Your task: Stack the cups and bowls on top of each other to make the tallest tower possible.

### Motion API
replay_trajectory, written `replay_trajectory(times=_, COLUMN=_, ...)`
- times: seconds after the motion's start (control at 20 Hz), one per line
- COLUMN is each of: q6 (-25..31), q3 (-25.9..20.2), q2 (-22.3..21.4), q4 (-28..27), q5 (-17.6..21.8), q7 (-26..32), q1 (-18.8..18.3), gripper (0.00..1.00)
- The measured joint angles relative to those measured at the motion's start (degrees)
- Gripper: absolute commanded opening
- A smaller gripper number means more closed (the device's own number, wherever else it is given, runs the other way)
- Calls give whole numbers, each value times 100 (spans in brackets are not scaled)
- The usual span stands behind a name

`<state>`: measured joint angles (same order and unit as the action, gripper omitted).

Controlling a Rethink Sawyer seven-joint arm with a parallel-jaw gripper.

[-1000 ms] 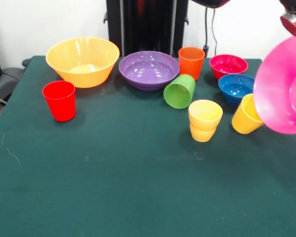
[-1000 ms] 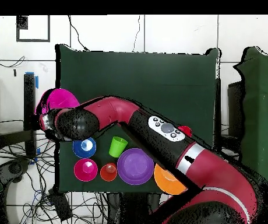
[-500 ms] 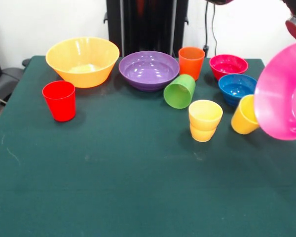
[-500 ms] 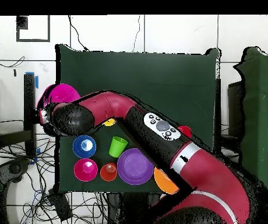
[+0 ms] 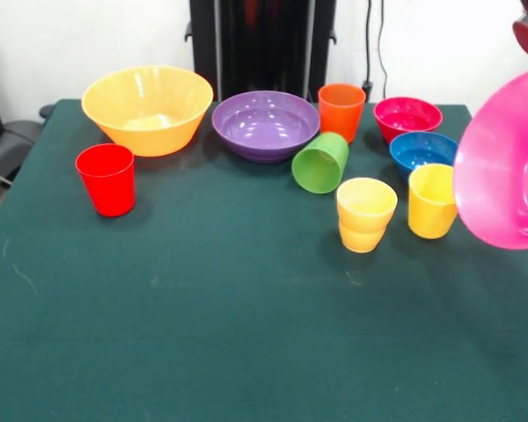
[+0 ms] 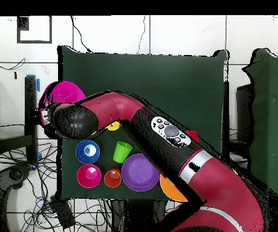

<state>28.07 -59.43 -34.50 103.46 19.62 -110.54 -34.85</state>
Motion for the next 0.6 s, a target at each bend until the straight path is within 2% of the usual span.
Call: replay_trajectory(times=0.6, q6=0, q3=-11, q2=79, q4=-143, q5=-165, q7=0, q1=-32, gripper=0)
